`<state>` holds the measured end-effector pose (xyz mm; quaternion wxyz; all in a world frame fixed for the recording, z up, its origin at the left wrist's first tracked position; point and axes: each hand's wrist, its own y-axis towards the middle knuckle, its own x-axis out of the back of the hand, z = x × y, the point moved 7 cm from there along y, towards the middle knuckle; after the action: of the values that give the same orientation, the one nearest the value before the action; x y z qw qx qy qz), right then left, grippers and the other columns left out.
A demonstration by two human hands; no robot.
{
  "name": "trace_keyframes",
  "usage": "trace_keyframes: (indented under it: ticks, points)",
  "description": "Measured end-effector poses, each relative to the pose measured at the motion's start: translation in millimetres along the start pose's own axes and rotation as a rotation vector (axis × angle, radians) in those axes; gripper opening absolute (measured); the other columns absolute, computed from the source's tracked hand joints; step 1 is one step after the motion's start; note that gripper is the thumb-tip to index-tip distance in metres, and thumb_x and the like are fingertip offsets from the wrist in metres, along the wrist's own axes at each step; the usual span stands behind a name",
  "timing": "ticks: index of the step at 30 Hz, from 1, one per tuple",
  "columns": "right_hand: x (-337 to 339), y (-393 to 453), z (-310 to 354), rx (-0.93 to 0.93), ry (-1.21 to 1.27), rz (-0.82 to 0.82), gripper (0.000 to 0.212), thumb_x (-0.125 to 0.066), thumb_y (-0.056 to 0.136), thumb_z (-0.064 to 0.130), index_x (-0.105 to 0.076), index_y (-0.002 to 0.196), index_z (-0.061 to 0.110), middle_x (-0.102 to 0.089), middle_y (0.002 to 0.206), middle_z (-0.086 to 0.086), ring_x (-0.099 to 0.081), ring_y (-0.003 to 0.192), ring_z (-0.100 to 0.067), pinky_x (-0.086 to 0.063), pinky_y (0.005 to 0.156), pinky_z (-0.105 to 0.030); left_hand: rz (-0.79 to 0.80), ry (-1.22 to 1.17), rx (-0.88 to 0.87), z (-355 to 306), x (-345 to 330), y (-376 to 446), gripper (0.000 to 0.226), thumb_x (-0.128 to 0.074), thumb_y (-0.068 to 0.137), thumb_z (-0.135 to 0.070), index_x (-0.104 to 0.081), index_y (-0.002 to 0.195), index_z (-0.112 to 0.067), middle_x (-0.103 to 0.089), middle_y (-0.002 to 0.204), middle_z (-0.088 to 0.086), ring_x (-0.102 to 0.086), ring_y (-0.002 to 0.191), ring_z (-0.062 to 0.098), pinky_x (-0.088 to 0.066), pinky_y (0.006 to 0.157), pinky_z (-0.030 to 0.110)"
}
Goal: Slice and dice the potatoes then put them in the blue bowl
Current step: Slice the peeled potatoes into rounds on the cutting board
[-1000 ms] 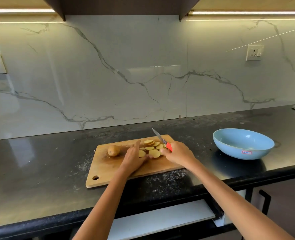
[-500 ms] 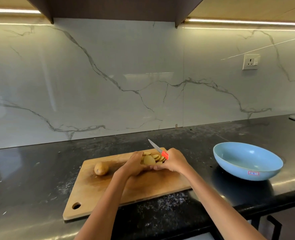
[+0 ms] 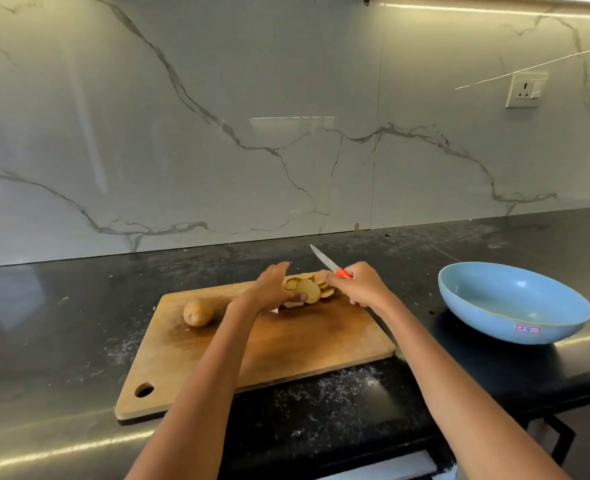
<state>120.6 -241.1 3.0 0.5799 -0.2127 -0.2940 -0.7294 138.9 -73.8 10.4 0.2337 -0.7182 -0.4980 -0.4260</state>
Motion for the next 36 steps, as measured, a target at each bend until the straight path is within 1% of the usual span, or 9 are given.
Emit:
trace_keyframes:
  ticks: [4, 9, 12, 15, 18, 20, 25, 27, 36]
  points:
    - [4.8, -5.7, 0.4, 0.037, 0.129, -0.113, 0.049, -0.058, 0.088, 0.046, -0.038, 0.057, 0.015, -0.040, 0.052, 0.000, -0.041, 0.046, -0.014, -0.036, 0.050, -0.026, -0.070, -0.014, -0.017, 11.8, 17.0, -20.9, 0.065, -0.070, 0.081, -0.015, -0.039, 0.138, -0.005, -0.050, 0.133, 0.011, -0.050, 0.119, 0.024, -0.042, 0.098, 0.031]
    - [1.3, -14.0, 10.3, 0.146, 0.138, -0.147, 0.045, -0.056, 0.089, 0.046, -0.042, 0.062, 0.013, -0.041, 0.055, 0.000, -0.040, 0.050, -0.013, -0.037, 0.053, -0.029, -0.410, -0.022, 0.058, 33.1, 61.4, -57.2, 0.054, -0.072, 0.077, -0.001, -0.054, 0.127, -0.002, -0.062, 0.120, 0.015, -0.058, 0.112, 0.027, -0.045, 0.096, 0.032]
    - [4.0, -19.4, 18.3, 0.246, 0.092, -0.220, 0.044, -0.054, 0.091, 0.045, -0.042, 0.061, 0.014, -0.039, 0.053, 0.002, -0.036, 0.047, -0.009, -0.029, 0.048, -0.019, -0.385, 0.241, 0.368, 60.8, 69.6, -85.4, 0.049, -0.067, 0.084, -0.024, -0.051, 0.128, -0.006, -0.056, 0.126, 0.013, -0.052, 0.117, 0.029, -0.042, 0.092, 0.034]
    - [6.6, -22.7, 23.1, 0.299, 0.095, -0.267, 0.042, -0.053, 0.091, 0.044, -0.046, 0.064, 0.013, -0.040, 0.054, 0.003, -0.036, 0.046, -0.008, -0.028, 0.046, -0.016, -0.304, 0.327, 0.546, 80.1, 63.4, -99.7, 0.055, -0.069, 0.078, -0.046, -0.059, 0.109, -0.001, -0.063, 0.107, 0.011, -0.059, 0.097, 0.025, -0.041, 0.073, 0.029]
    - [5.8, -25.1, 24.7, 0.322, 0.067, -0.287, 0.042, -0.052, 0.092, 0.045, -0.049, 0.067, 0.012, -0.041, 0.054, 0.003, -0.037, 0.047, -0.009, -0.029, 0.047, -0.016, -0.368, 0.140, 0.425, 71.3, 68.3, -98.7, 0.036, -0.072, 0.080, -0.032, -0.056, 0.102, -0.008, -0.061, 0.109, 0.007, -0.054, 0.089, 0.021, -0.040, 0.067, 0.024]
    - [5.0, -30.5, 28.8, 0.350, 0.050, -0.297, 0.037, -0.049, 0.094, 0.041, -0.052, 0.071, 0.013, -0.043, 0.055, 0.004, -0.039, 0.047, -0.007, -0.030, 0.046, -0.015, -0.337, -0.061, 0.205, 57.3, 61.8, -92.0, 0.043, -0.075, 0.076, -0.027, -0.054, 0.111, -0.015, -0.057, 0.113, 0.000, -0.054, 0.098, 0.018, -0.044, 0.072, 0.022]
    - [0.4, -52.1, 45.7, 0.445, 0.048, -0.301, 0.021, -0.045, 0.099, 0.028, -0.058, 0.087, 0.017, -0.047, 0.056, 0.010, -0.042, 0.047, -0.003, -0.034, 0.044, -0.015, -0.003, -0.232, -0.111, 27.8, 27.3, -89.1, 0.056, -0.068, 0.075, 0.005, -0.056, 0.117, -0.029, -0.051, 0.127, -0.003, -0.051, 0.114, 0.015, -0.047, 0.093, 0.027]
    - [-3.6, -59.5, 48.3, 0.452, 0.056, -0.295, 0.022, -0.043, 0.099, 0.025, -0.061, 0.091, 0.015, -0.048, 0.057, 0.009, -0.042, 0.047, -0.003, -0.033, 0.043, -0.015, 0.062, -0.215, -0.117, 26.5, 18.7, -89.9, 0.058, -0.066, 0.077, 0.003, -0.053, 0.123, -0.030, -0.050, 0.128, -0.005, -0.049, 0.115, 0.014, -0.043, 0.096, 0.026]
    - [-27.6, -97.5, 64.7, 0.352, -0.014, -0.099, 0.025, -0.039, 0.100, 0.021, -0.057, 0.087, 0.010, -0.047, 0.060, 0.003, -0.040, 0.049, -0.008, -0.025, 0.046, -0.020, -0.132, -0.126, -0.113, 30.9, 17.0, -94.7, 0.043, -0.074, 0.077, -0.029, -0.057, 0.116, -0.030, -0.059, 0.118, -0.005, -0.052, 0.101, 0.009, -0.043, 0.079, 0.014]
